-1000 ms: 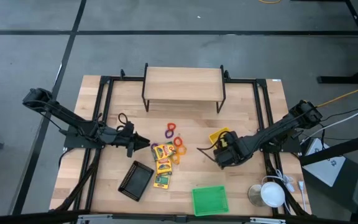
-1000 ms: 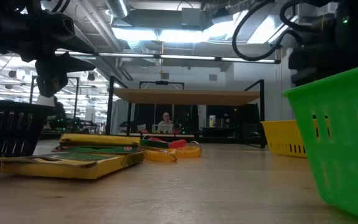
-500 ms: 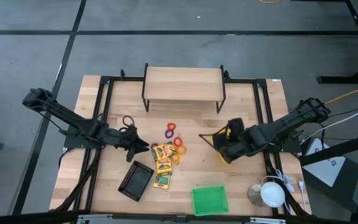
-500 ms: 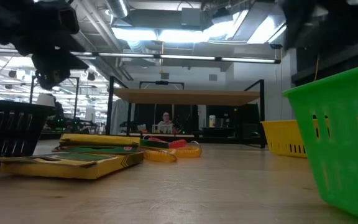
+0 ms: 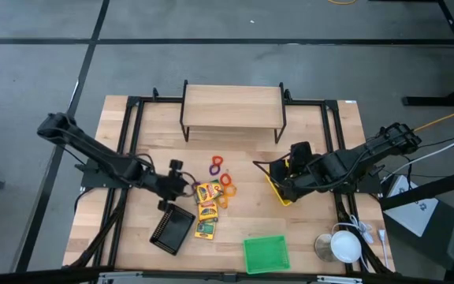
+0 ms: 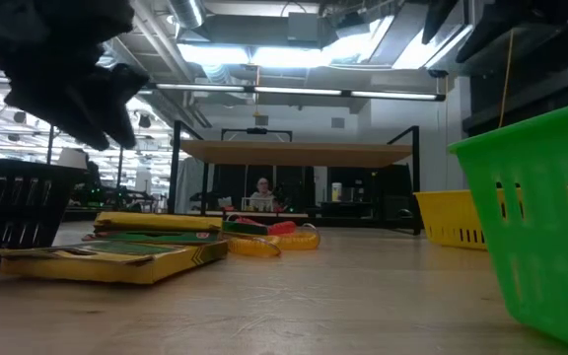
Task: Pick & Place Office Desk Supplies
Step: Put the yellow crayon box into the black basket
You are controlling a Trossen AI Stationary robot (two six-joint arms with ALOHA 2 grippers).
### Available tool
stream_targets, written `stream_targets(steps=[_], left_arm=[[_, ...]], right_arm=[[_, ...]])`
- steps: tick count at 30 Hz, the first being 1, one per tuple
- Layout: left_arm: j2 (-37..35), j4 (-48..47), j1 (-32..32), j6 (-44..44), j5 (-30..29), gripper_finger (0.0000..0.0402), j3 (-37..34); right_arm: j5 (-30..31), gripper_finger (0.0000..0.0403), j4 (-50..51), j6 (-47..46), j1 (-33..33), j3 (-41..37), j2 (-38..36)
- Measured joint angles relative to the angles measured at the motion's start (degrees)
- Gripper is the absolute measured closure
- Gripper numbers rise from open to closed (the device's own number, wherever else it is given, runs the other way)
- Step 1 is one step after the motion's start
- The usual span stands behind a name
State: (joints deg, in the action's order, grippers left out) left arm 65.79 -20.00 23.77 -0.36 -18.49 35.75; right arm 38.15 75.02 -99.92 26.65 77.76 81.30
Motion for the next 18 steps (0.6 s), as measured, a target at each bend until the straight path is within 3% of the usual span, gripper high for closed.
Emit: stream_targets(steps=[6, 10, 13, 18], left_arm=[[8.60, 3.18, 2.79, 12.00, -2.46, 0.0202, -0.07], [12.87, 3.24, 4.71, 17.99, -8.18, 0.0187, -0.07], [13.41, 2.77, 4.99, 19.79, -10.08, 0.0181, -0.07], [9.65, -4.27, 4.22, 17.21, -7.69, 0.0178, 1.40]], right_arm=[[0.00, 0.0158, -0.32, -0.37, 0.00, 0.00, 0.00], [-0.14, 0.0158, -0.86, -0.39, 0.00, 0.02, 0.00], [-0.23, 0.0158, -1.00, -0.45, 0.00, 0.02, 0.00], [-0.95, 0.0158, -0.96, -0.38, 0.00, 0.02, 0.00]])
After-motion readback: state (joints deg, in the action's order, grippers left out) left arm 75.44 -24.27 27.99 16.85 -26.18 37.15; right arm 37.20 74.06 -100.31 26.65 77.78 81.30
